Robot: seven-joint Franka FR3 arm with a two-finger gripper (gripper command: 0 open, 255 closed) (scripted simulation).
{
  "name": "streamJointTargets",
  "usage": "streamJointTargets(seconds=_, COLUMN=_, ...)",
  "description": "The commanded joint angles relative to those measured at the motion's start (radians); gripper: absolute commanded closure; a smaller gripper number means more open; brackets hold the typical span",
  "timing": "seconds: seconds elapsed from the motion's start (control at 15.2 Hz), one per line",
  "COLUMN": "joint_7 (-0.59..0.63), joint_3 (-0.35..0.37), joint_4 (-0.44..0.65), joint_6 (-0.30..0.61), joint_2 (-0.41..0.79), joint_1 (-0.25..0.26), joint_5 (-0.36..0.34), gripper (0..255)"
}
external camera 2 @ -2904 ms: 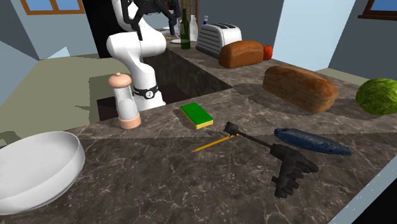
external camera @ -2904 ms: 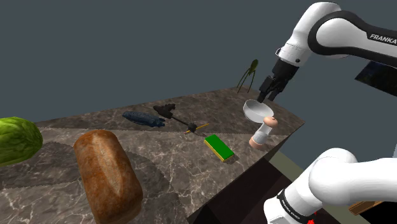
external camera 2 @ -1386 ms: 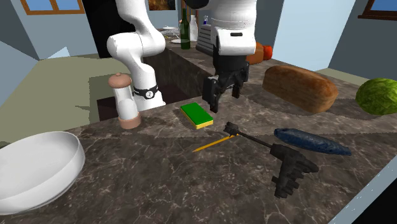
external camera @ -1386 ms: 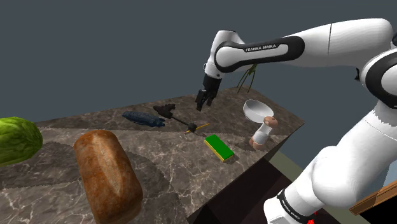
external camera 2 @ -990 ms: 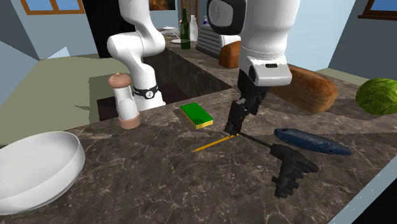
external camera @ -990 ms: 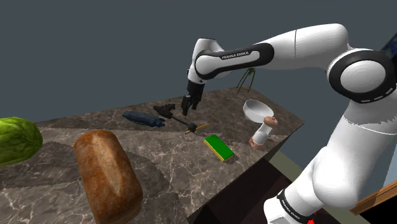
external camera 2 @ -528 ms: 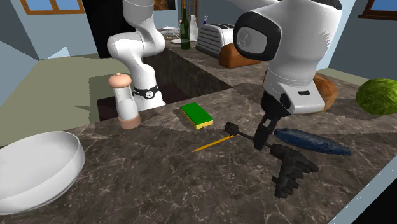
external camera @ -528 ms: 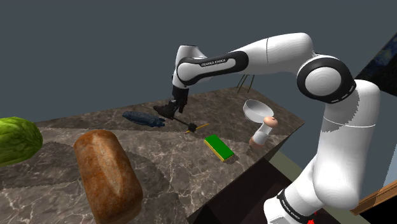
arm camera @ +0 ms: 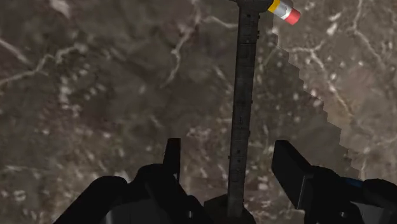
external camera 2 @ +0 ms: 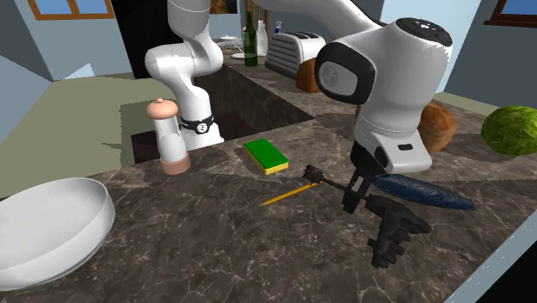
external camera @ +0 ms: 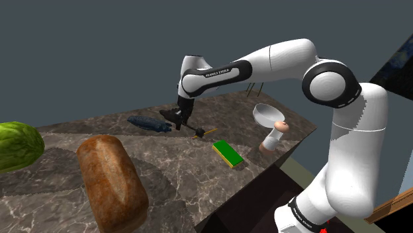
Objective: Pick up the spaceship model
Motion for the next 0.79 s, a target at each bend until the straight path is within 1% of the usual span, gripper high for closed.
streamJointTargets(seconds=0.0, joint_7=-0.001, joint_3=0.0, joint_4=-0.001, joint_6=0.002, joint_2=0.001, joint_1=0.0, joint_5=0.0, gripper=255)
streamJointTargets(seconds=0.53, joint_7=-0.001, joint_3=0.0, joint_4=-0.003, joint_6=0.004, joint_2=0.001, joint_1=0.0, joint_5=0.001, gripper=255)
streamJointTargets(seconds=0.73, joint_7=0.001, joint_3=0.001, joint_4=0.007, joint_6=-0.028, joint_2=-0.02, joint_1=-0.001, joint_5=0.001, gripper=255)
